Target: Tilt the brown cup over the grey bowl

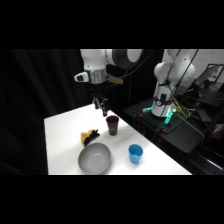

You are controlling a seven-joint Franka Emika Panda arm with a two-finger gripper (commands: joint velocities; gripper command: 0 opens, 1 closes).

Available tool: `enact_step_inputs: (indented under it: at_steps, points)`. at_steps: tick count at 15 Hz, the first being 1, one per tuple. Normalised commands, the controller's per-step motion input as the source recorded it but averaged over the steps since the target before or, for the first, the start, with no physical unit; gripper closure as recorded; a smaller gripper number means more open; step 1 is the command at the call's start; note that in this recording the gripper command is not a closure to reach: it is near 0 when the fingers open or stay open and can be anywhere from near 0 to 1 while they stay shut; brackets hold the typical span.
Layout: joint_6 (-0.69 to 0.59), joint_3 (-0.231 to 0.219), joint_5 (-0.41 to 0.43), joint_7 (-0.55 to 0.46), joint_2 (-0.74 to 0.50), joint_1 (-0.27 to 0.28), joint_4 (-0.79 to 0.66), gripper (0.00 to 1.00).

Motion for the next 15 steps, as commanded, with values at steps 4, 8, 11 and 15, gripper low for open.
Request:
enact_step_inputs:
  at_steps: [4, 8, 11, 15]
  points:
    - [0.01, 0.024, 0.014, -0.02, -0.01, -0.015, -0.01, 0.00]
    - [0.07, 0.018, 0.029, -0.01, -0.14, -0.021, -0.19, 0.00]
    - [0.19, -0.006, 0.073, -0.01, -0.28, -0.048, -0.39, 0.00]
    - [0.26, -0.013, 0.144, 0.02, -0.26, -0.051, -0.40, 0.00]
